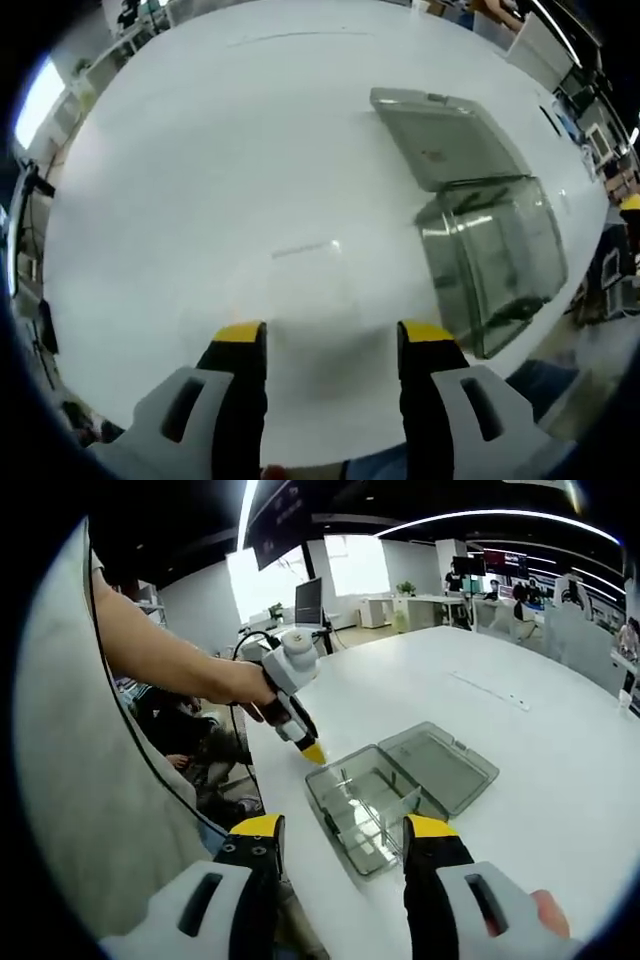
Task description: Insert the divider into the dual guide fixture by aligning both edges with the guide slots and pushing it downward to the bottom, including one-sided entry, uneven engagement, binding, and posture correction.
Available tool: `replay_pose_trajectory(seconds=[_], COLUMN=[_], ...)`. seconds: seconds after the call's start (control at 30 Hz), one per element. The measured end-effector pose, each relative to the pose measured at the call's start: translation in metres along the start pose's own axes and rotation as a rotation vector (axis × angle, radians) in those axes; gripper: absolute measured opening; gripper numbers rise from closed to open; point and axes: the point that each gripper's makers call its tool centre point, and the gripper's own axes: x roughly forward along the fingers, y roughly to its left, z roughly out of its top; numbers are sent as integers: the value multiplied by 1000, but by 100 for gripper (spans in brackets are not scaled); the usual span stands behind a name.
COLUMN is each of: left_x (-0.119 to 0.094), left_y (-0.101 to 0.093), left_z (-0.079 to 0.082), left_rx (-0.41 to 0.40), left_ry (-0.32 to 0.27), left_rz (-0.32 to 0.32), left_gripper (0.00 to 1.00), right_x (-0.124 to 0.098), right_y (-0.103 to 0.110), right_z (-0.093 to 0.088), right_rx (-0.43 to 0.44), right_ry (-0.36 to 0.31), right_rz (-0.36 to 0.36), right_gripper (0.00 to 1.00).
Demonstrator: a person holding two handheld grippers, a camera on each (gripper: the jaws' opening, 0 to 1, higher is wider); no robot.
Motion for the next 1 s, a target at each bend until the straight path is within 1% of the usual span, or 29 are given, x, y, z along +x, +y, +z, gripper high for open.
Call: replay_pose_trajectory(seconds=[0.2,0.4,0.6,0.7,0.9,1.0], left_x=[3,5,7,8,8,7], left_y=[2,3,7,9,9,10], left_z=[-3,-4,-2,-2,-3,-1], left_rx=[-15,-21,-38,-41,-27,-23], left_ry=[19,25,34,38,54,45], left_rz=[8,16,37,53,79,92], left_gripper=[50,50,48,47,47,47], right_x=[0,1,1,1,0,-1], right_y=[-1,0,1,1,-2,-3], right_z=[-4,-4,-6,-7,-7,-7], right_rx=[-8,-11,-5,-5,-2,1], right_ry=[8,6,11,12,10,7], right_rz=[-4,-4,4,6,2,0], right_gripper=[44,44,43,44,44,44])
